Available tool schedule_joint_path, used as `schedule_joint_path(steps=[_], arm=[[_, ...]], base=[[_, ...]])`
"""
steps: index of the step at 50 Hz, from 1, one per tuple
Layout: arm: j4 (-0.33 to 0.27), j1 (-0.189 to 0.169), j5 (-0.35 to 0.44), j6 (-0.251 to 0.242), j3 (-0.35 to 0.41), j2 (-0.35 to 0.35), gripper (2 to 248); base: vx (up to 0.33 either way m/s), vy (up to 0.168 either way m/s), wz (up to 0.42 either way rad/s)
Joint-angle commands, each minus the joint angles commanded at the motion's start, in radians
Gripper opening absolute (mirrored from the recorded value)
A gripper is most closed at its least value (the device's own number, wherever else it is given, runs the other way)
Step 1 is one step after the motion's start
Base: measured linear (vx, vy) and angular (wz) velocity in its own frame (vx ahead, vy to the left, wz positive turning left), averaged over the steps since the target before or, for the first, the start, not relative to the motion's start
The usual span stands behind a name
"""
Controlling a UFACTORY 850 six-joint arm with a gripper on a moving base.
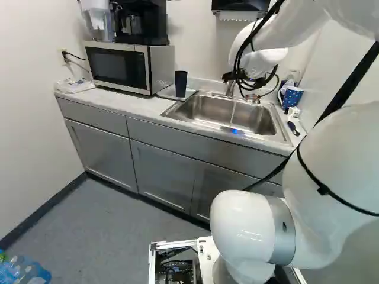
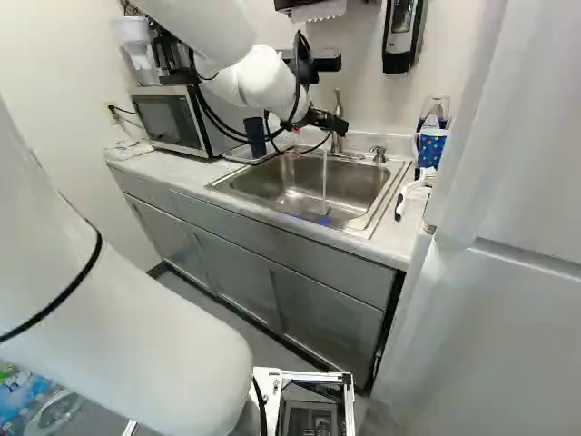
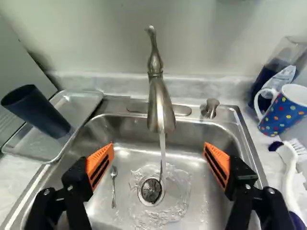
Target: Rinse the cup and place it in the tray
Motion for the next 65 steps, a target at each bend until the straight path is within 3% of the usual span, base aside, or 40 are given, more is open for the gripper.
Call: schedule_joint_path(steps=[14, 48, 65], arm=[[-0.003, -0.009, -0.144, 0.000, 0.025, 0.027, 247], [-0.003, -0.007, -0.144, 0.000, 0.026, 0.028, 247], [-0.003, 0.039, -0.136, 0.000, 0.045, 0.050, 247]], base=[[0.000, 0.000, 0.000], [0.000, 0.000, 0.000], [0.000, 0.000, 0.000]])
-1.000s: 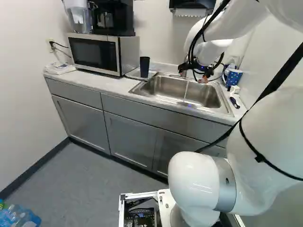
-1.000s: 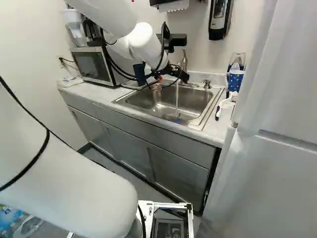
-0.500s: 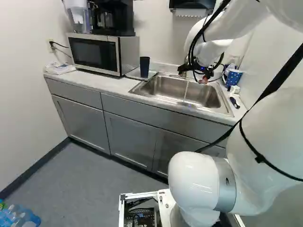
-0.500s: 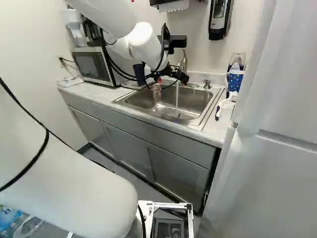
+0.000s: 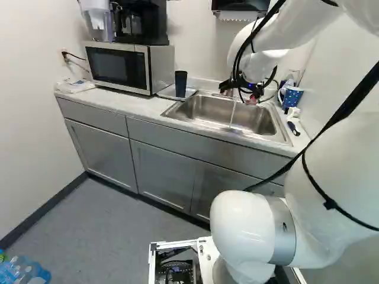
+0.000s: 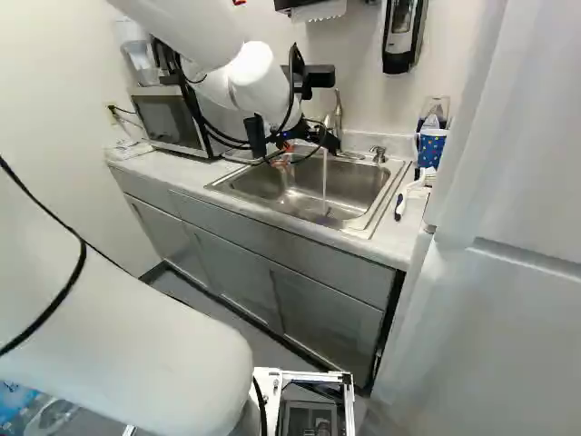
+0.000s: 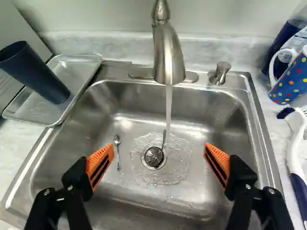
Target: Rinse the cup and place it in the tray
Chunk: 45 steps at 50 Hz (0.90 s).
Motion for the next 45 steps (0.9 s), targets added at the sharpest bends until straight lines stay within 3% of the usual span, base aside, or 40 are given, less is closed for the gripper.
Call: schedule_joint_path(steps=[45], arm=[[0.000, 0.163, 0.150, 0.000, -0.051, -0.057, 247]], base=[[0.000, 0.000, 0.000]])
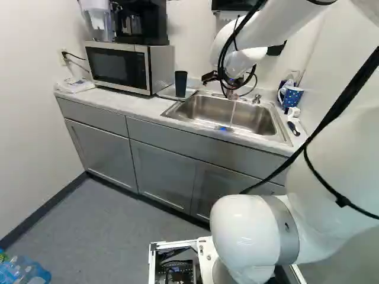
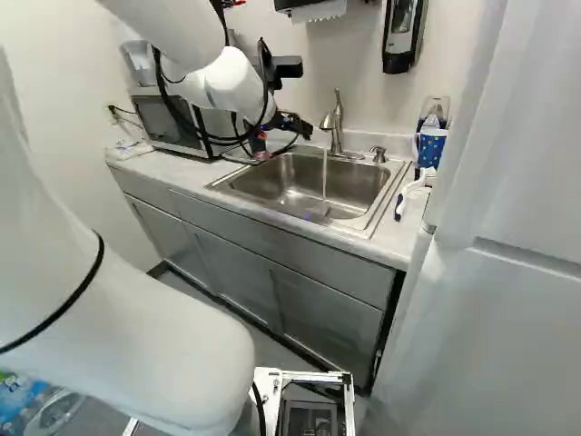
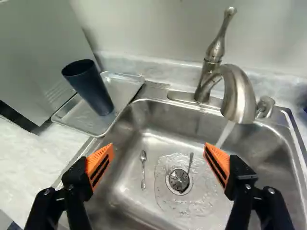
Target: Rinse the cup and place it in the tray
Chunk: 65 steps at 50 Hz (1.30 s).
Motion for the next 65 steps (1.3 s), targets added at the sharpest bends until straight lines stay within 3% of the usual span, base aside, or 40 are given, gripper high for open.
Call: schedule_joint_path(steps=[41, 65], arm=[[0.000, 0.124, 0.187, 0.000, -0.097, -0.164, 247], [0.000, 0.160, 0.306, 0.000, -0.181, -0.295, 247]], base=[[0.000, 0.000, 0.000], [0.000, 0.000, 0.000]])
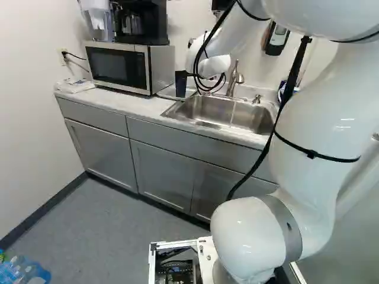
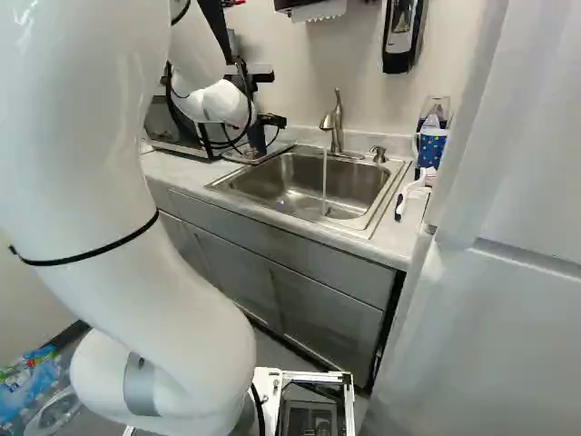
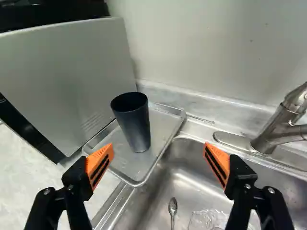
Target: Rinse the cup and place it in the tray
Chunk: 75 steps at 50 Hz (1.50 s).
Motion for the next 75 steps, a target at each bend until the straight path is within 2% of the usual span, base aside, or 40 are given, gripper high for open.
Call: schedule_joint_path(steps=[24, 75], arm=[[-0.044, 0.026, 0.080, 0.000, -0.073, -0.114, 247], [-0.125, 0.038, 0.198, 0.000, -0.276, -0.378, 247]], base=[[0.000, 0.000, 0.000], [0.000, 0.000, 0.000]])
